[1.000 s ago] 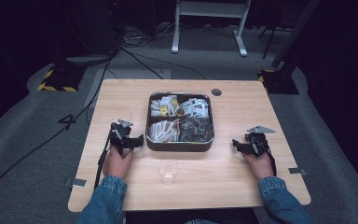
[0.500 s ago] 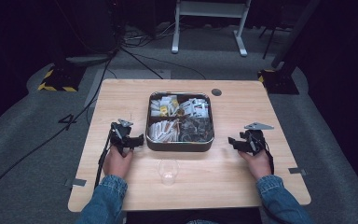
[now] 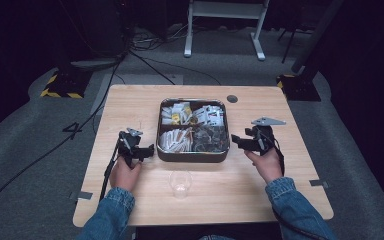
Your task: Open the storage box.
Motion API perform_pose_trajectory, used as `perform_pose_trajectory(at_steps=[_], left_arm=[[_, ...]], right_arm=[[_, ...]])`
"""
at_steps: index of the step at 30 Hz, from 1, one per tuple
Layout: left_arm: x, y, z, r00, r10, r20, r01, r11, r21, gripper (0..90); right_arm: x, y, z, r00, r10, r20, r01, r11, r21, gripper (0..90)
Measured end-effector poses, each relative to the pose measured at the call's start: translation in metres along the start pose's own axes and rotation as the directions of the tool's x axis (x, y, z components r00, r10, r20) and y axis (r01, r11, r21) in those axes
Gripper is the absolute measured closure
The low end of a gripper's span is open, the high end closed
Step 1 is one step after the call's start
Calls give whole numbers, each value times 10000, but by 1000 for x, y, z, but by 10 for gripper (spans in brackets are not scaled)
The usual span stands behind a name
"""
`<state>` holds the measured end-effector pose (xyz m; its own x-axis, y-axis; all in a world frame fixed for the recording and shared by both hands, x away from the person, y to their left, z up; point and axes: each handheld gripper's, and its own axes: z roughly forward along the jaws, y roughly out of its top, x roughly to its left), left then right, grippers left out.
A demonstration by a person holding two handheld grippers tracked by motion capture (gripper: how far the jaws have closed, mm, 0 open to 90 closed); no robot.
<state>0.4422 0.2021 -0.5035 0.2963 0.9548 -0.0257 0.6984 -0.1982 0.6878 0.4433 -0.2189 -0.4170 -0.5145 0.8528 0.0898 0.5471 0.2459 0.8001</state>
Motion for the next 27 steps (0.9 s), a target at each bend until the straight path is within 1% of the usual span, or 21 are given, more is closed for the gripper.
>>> perform_pose_trajectory(at_steps=[1, 2, 3, 4, 5, 6, 7, 8, 9, 10, 12, 16, 18, 19, 21, 22, 23, 24, 26, 27], left_arm=[[0, 0, 0, 10000, -5, -5, 5, 10000, 4, 140], [0, 0, 0, 10000, -1, -7, 1, 10000, -2, 140], [0, 0, 0, 10000, 1, -6, -1, 10000, -2, 140], [0, 0, 0, 10000, 1, -6, -1, 10000, -2, 140], [0, 0, 0, 10000, 5, -2, -5, 10000, 7, 140], [0, 0, 0, 10000, 5, -2, -5, 10000, 7, 140], [0, 0, 0, 10000, 7, 1, -7, 10000, 7, 140], [0, 0, 0, 10000, -7, -12, 7, 10000, 7, 140], [0, 0, 0, 10000, -5, -8, 5, 10000, 6, 140], [0, 0, 0, 10000, -5, -8, 5, 10000, 6, 140], [0, -1, -1, 10000, -4, 9, 4, 10000, 18, 140], [0, -2, -2, 9999, 51, 120, -51, 10000, 11, 139], [4, -4, -4, 9986, 369, 386, -370, 9993, 11, 137], [6, -5, -5, 9979, 470, 446, -471, 9989, 30, 131], [7, -5, -5, 9983, 409, 410, -410, 9992, 9, 131], [7, -5, -5, 9980, 460, 432, -462, 9989, 33, 131], [8, -4, -4, 9976, 508, 462, -510, 9987, 13, 129], [8, -4, -4, 9976, 508, 462, -510, 9987, 13, 129], [9, -4, -4, 9973, 546, 497, -547, 9985, 5, 130], [9, -4, -4, 9972, 553, 504, -554, 9985, 4, 130]], right_arm=[[2, 5, 0, 10000, 19, 21, -18, 10000, -70, 332], [5, 12, 1, 9999, 100, -77, -101, 9999, -124, 340], [7, 15, 2, 9998, 129, -174, -131, 9998, -121, 342], [7, 15, 2, 9998, 129, -174, -131, 9998, -121, 342], [13, 24, 5, 9995, 91, -310, -94, 9999, -83, 352], [13, 24, 5, 9995, 91, -310, -94, 9999, -83, 352], [15, 27, 6, 9993, 22, -376, -25, 10000, -81, 353], [22, 35, 11, 9980, -182, -600, 176, 9998, -98, 359], [25, 37, 13, 9974, -278, -661, 272, 9996, -100, 362], [25, 37, 13, 9974, -278, -661, 272, 9996, -100, 362], [33, 44, 20, 9954, -482, -825, 484, 9988, 5, 368], [47, 54, 33, 9917, -702, -1078, 726, 9972, 183, 376], [53, 60, 41, 9901, -721, -1203, 760, 9967, 289, 376], [57, 65, 45, 9889, -773, -1272, 821, 9961, 327, 376], [59, 67, 48, 9879, -847, -1299, 897, 9954, 329, 377], [62, 69, 51, 9874, -919, -1290, 974, 9946, 368, 380], [66, 72, 58, 9846, -1123, -1337, 1189, 9920, 423, 384], [66, 72, 58, 9846, -1123, -1337, 1189, 9920, 423, 384], [70, 74, 65, 9837, -1185, -1356, 1272, 9902, 578, 388], [73, 75, 73, 9818, -1317, -1368, 1421, 9874, 692, 388]])
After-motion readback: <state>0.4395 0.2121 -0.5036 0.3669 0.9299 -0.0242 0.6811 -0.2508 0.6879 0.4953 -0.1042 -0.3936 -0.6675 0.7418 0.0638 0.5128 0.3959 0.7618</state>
